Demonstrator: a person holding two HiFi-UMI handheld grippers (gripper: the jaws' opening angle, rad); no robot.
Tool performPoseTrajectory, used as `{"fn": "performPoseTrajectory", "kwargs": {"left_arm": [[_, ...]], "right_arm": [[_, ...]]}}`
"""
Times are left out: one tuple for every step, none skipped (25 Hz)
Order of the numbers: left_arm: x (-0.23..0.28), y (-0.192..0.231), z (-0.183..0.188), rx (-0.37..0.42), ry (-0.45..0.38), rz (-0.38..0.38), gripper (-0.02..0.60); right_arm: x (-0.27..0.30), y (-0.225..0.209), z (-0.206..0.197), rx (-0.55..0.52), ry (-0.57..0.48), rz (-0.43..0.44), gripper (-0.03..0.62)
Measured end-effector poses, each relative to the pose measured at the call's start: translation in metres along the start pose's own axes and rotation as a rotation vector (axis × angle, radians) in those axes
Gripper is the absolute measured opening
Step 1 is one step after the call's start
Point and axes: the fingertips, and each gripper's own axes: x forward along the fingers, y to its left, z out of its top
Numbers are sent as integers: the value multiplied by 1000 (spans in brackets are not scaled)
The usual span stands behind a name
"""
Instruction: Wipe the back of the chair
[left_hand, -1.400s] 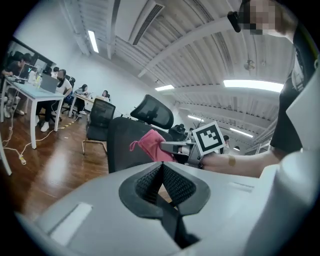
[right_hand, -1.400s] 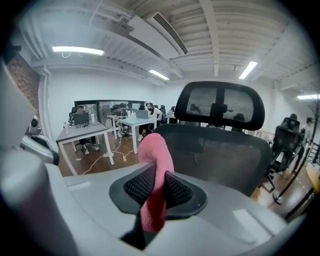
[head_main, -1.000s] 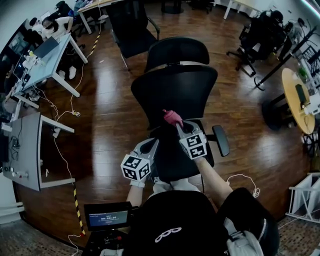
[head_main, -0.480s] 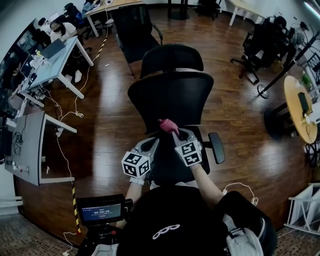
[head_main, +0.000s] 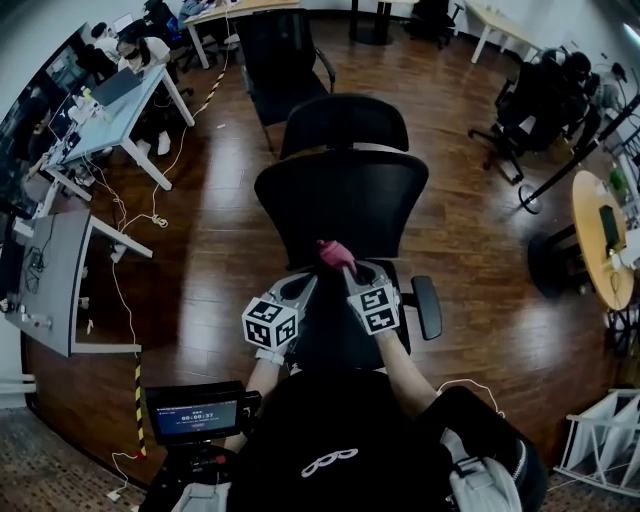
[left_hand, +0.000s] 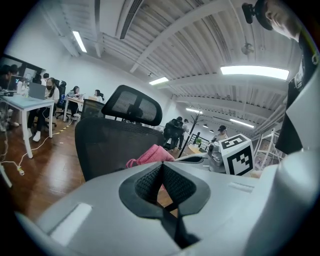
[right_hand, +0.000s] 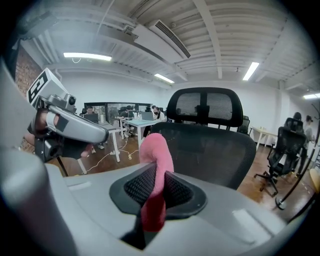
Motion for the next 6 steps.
{"fn": "performPoseTrajectory", "kwargs": {"left_arm": [[1, 2, -2, -7, 4, 0, -6], [1, 5, -5, -15, 9, 2, -6], [1, 8, -8, -23, 15, 4, -7], [2, 12, -11, -30, 22, 6, -6], [2, 15, -14, -37, 30, 7, -6], [2, 17, -17, -44, 38, 9, -6]], "right_arm": [[2, -1, -3, 5, 6, 1, 43], [5, -2, -8, 9, 15, 2, 43], [7, -2, -12, 13, 25, 2, 43], [9, -3, -15, 17, 33, 2, 43], [11, -3, -18, 22, 39, 3, 43], [12, -3, -20, 27, 45, 3, 43]]}}
